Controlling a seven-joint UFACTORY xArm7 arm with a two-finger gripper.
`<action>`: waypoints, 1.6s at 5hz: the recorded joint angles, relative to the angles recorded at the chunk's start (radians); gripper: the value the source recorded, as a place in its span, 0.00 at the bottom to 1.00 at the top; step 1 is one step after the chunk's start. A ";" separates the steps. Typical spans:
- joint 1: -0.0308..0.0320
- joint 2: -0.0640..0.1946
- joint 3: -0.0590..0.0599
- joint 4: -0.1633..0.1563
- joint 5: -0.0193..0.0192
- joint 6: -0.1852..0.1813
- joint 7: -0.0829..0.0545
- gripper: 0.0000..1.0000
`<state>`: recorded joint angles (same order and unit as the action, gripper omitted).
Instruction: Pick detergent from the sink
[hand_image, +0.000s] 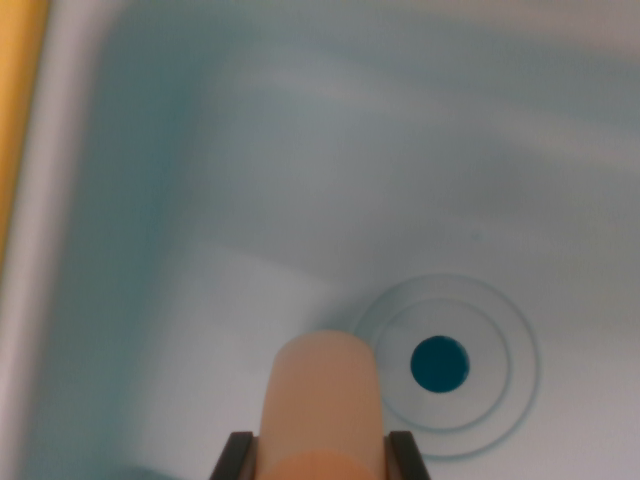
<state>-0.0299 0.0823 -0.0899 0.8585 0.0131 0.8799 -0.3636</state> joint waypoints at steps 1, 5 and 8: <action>0.0000 0.000 0.000 0.000 0.0000 0.000 0.000 1.00; 0.0003 -0.014 0.000 0.038 -0.0014 0.052 0.001 1.00; 0.0006 -0.032 0.001 0.088 -0.0033 0.121 0.003 1.00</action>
<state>-0.0293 0.0498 -0.0893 0.9468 0.0098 1.0005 -0.3607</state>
